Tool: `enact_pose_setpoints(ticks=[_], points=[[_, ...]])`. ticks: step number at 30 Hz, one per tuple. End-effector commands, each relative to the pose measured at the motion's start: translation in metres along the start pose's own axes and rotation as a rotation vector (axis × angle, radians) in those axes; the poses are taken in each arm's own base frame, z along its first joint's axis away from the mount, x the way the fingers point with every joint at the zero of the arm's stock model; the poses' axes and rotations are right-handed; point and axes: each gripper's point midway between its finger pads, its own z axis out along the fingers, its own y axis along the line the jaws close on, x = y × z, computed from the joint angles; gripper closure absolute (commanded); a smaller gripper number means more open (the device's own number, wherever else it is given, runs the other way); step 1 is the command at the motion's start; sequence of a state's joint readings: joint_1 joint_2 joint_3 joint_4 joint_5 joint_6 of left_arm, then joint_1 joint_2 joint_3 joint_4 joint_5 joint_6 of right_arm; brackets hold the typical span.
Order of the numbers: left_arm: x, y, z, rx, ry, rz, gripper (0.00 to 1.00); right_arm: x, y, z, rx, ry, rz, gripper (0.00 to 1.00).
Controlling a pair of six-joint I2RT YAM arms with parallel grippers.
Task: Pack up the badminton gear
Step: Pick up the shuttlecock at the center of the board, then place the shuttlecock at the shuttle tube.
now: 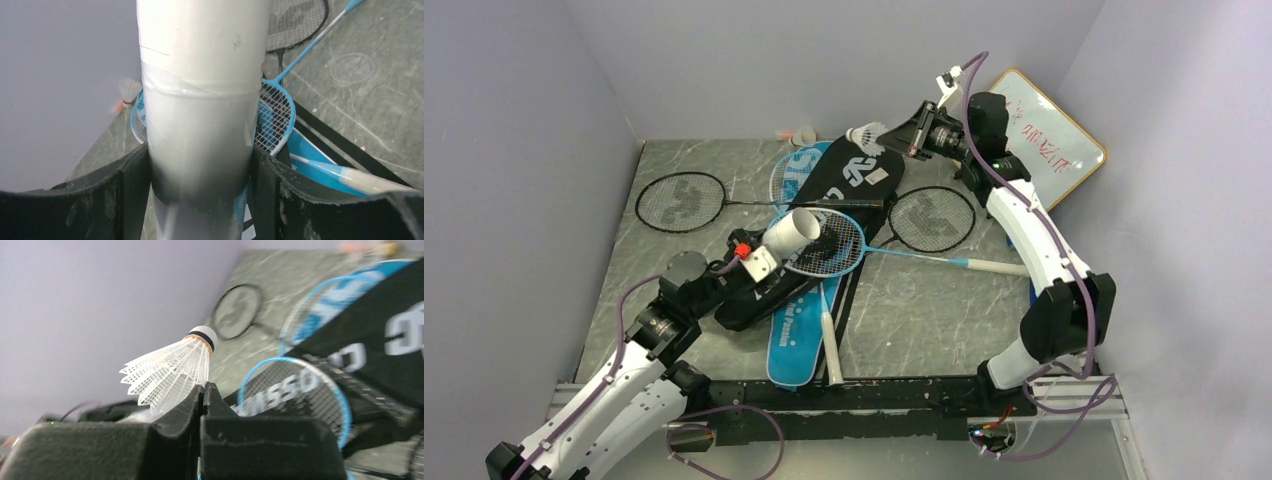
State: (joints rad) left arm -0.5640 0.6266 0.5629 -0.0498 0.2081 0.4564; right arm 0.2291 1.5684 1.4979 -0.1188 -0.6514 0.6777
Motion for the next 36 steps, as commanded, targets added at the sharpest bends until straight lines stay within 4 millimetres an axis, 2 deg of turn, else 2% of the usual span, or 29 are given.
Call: enact_pose_setpoints(ticks=[1, 5, 9, 13, 20, 29, 34, 36], points=[[-0.048, 0.004, -0.005, 0.019, -0.184, 0.065, 0.47, 0.031, 0.099, -0.034, -0.363, 0.156, -0.075, 1.0], [-0.055, -0.001, -0.007, 0.048, -0.221, 0.075, 0.47, 0.067, 0.133, -0.038, -0.414, 0.234, -0.128, 1.0], [-0.055, 0.002, -0.009, 0.027, -0.222, 0.078, 0.47, 0.091, 0.146, -0.049, -0.424, 0.281, -0.164, 1.0], [-0.054, 0.004, -0.009, 0.015, -0.218, 0.076, 0.47, 0.106, 0.146, -0.062, -0.416, 0.299, -0.181, 1.0], [-0.053, 0.005, -0.009, 0.013, -0.212, 0.082, 0.47, 0.12, 0.145, -0.08, -0.407, 0.312, -0.199, 1.0], [-0.06, -0.007, -0.01, 0.076, -0.254, 0.101, 0.47, 0.147, 0.141, -0.064, -0.419, 0.398, -0.164, 1.0], [-0.064, -0.013, -0.01, 0.114, -0.277, 0.109, 0.47, 0.157, 0.132, -0.048, -0.369, 0.424, -0.159, 0.83], [-0.064, -0.015, -0.01, 0.119, -0.28, 0.109, 0.46, 0.16, 0.13, -0.045, -0.364, 0.434, -0.162, 0.69]])
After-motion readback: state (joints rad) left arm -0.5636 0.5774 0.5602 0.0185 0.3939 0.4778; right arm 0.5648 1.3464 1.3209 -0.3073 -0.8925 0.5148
